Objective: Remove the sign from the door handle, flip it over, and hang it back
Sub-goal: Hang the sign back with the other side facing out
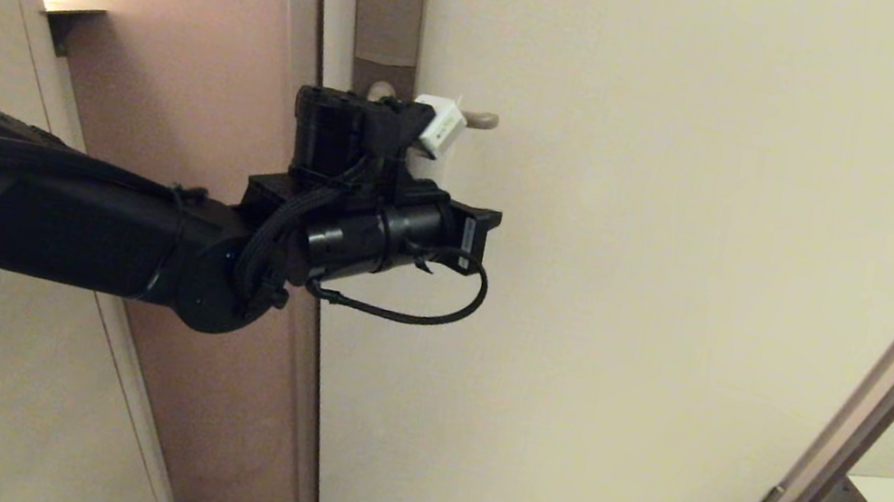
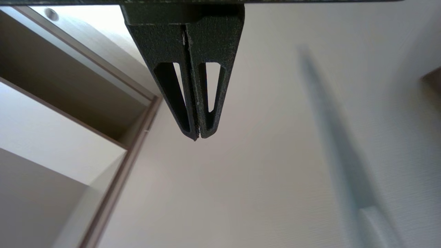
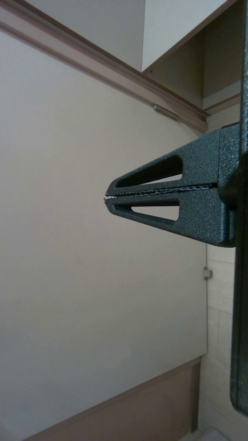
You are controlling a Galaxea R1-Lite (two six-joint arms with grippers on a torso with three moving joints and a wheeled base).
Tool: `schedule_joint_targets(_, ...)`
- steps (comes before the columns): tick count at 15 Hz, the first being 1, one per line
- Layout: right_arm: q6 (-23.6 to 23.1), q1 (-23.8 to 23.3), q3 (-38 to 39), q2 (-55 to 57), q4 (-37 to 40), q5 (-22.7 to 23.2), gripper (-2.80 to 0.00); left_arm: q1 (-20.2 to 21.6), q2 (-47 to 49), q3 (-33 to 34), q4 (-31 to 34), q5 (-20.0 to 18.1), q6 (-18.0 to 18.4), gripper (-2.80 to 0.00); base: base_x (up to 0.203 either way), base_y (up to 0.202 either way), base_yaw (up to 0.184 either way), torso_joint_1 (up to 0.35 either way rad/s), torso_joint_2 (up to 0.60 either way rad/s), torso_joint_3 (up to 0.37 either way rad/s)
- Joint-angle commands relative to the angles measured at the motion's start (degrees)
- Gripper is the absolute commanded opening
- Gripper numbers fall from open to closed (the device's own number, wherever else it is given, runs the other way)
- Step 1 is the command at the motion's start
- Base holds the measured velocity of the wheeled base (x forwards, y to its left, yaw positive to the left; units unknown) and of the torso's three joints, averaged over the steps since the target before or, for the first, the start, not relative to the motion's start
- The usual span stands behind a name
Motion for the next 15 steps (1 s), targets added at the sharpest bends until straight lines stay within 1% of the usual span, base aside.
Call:
schedule_joint_targets(1,-0.04,-0.01,0.00,0.02,-0.02,0.00,-2.80,-1.01,-0.72,-0.01,-0.06,0.06,-0.01,-2.80,0.000,0.000,0.000,0.000,0.00,0.000)
schedule_joint_targets(4,-0.04,0.08,0.00,0.02,-0.02,0.00,-2.80,-0.63,1.47,-1.01,-0.33,0.37,0.34,-2.80,0.000,0.000,0.000,0.000,0.00,0.000)
schedule_joint_targets(10,-0.04,0.08,0.00,0.02,-0.02,0.00,-2.80,1.04,6.70,-8.70,-0.22,0.63,0.54,-2.80,0.000,0.000,0.000,0.000,0.00,0.000)
schedule_joint_targets(12,-0.04,0.00,0.00,0.02,-0.02,0.00,-2.80,1.08,6.94,-9.34,-0.06,1.14,0.63,-2.80,0.000,0.000,0.000,0.000,0.00,0.000)
schedule_joint_targets(15,-0.04,0.08,0.00,0.02,-0.02,0.00,-2.80,1.15,7.02,-9.18,-0.06,4.05,1.85,-2.80,0.000,0.000,0.000,0.000,0.00,0.000)
